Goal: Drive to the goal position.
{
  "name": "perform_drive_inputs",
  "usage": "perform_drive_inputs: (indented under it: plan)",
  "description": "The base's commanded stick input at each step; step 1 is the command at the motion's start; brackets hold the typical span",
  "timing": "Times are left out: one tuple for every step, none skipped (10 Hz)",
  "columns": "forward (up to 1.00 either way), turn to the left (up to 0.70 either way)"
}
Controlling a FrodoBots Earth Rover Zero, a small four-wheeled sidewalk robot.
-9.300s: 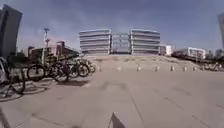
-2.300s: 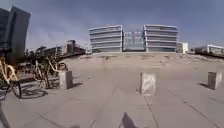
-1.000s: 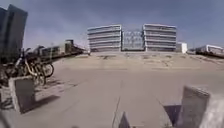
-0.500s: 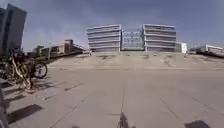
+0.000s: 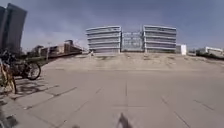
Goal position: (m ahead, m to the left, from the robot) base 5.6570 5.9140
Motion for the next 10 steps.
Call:
perform_drive_inputs:
  plan:
    - [1.0,0.0]
    - [1.0,0.0]
    - [1.0,0.0]
    - [1.0,0.0]
    - [1.0,0.0]
    - [1.0,0.0]
    - [1.0,0.0]
    - [1.0,0.0]
    - [1.0,0.0]
    - [1.0,0.0]
